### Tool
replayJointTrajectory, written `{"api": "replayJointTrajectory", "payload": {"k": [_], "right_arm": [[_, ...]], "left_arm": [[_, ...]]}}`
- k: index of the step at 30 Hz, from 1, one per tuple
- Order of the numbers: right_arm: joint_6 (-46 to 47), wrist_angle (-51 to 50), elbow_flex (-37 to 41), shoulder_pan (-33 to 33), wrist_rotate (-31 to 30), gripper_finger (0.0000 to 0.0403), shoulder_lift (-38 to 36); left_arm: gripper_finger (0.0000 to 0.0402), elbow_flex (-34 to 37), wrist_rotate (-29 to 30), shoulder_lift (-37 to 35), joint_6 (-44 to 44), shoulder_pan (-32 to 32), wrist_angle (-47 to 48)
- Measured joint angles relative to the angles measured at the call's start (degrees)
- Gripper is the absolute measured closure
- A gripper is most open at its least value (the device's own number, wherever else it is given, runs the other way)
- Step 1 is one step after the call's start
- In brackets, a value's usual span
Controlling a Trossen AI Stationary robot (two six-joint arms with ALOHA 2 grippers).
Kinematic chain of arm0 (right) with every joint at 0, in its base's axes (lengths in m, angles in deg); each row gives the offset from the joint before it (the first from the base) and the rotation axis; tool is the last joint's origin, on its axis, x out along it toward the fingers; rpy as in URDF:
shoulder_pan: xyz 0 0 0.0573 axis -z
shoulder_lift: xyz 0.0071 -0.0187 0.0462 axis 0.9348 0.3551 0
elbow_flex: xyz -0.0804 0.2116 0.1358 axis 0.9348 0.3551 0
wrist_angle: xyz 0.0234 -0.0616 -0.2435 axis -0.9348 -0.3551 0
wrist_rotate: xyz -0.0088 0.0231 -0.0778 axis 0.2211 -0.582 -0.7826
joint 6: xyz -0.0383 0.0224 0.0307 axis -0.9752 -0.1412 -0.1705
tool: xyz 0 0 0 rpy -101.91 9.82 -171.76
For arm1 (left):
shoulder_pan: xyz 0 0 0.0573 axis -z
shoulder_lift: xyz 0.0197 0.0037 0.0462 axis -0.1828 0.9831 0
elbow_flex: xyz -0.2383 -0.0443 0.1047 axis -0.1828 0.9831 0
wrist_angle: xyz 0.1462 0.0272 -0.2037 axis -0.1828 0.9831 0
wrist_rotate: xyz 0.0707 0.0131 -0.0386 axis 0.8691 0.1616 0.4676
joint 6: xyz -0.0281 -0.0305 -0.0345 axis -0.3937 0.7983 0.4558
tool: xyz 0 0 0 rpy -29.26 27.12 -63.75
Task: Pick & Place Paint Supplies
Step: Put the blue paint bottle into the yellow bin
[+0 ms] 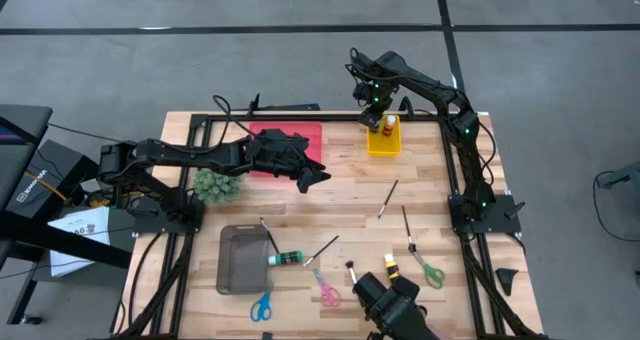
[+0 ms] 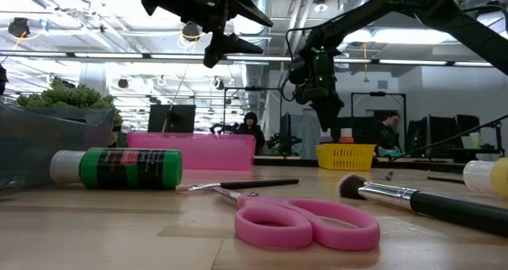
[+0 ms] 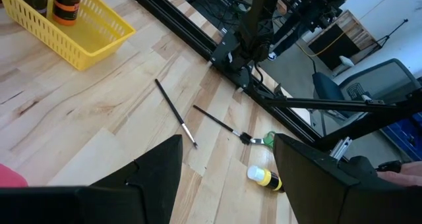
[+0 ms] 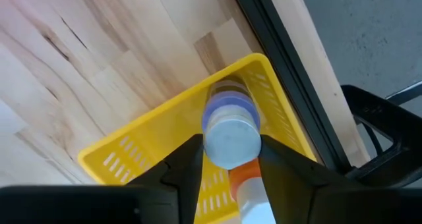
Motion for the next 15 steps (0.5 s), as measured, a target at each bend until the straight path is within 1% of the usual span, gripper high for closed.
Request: {"api": "replayJointTrajectory", "payload": {"k": [15], "right_arm": [[0.13, -0.20, 0.00, 0.13, -0.05, 0.0190, -0.33]], "left_arm": [[0.0170, 0.00, 0.00, 0.00, -0.13, 0.00, 0.01]]}}
